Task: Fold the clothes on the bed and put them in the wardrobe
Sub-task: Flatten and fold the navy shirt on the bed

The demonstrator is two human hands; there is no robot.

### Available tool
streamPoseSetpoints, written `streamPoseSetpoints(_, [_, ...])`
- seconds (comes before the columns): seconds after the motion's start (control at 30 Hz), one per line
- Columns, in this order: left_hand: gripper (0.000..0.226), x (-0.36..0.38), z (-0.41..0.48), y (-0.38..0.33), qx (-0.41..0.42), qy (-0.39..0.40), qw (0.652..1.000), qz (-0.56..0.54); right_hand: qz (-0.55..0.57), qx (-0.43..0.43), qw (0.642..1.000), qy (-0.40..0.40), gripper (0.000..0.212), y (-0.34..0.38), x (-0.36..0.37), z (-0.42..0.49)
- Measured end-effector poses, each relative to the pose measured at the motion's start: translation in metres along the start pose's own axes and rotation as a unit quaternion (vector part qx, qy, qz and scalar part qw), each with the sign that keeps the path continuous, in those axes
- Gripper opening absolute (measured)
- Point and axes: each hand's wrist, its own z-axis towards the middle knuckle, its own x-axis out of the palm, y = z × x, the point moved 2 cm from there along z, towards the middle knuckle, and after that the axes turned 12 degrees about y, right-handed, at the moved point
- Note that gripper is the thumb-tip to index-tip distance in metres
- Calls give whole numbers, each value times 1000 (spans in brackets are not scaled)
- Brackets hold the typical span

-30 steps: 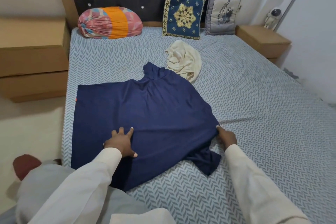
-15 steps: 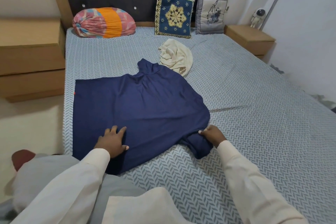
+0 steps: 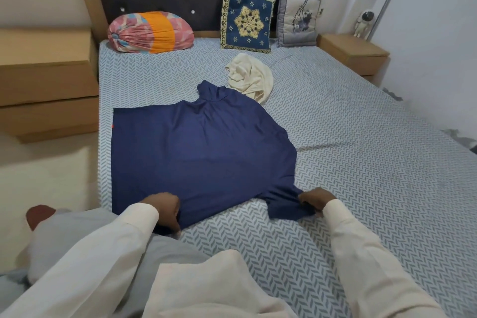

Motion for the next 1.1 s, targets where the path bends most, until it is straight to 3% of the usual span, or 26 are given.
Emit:
streamPoseSetpoints(0.17, [28, 8, -12, -3, -39, 39, 998, 44, -62, 48, 993, -92, 70, 1, 0, -7])
streamPoseSetpoints(0.23, [40, 11, -15, -4, -53, 57, 995, 55, -59, 11, 990, -129, 80, 19, 7, -9])
streamPoseSetpoints(0.3, [47, 13, -18, -3, -67, 58, 994, 61, -49, -16, 992, -115, 82, 37, 15, -13])
streamPoseSetpoints(0.4, [48, 17, -21, 3, -73, 48, 995, 53, -78, -17, 994, -74, 75, 47, 27, -9])
streamPoseSetpoints(0.5, [40, 17, -21, 11, -75, 31, 997, 10, -100, 13, 990, -95, 74, 49, 32, -7])
streamPoseSetpoints(0.63, [48, 8, -17, 31, -71, -94, 986, -118, -151, -43, 970, -186, 75, 83, 34, -7])
streamPoseSetpoints(0.8, [32, -18, 1, 63, -74, -256, 944, -196, -202, -96, 946, -237, 65, 142, 41, -4])
streamPoseSetpoints(0.93, [36, -40, 25, 90, -95, -274, 935, -206, -242, -139, 936, -212, 57, 201, 54, 16])
streamPoseSetpoints(1.1, [42, -68, 54, 123, -103, -249, 944, -190, -249, -265, 922, -131, 44, 280, 78, 41])
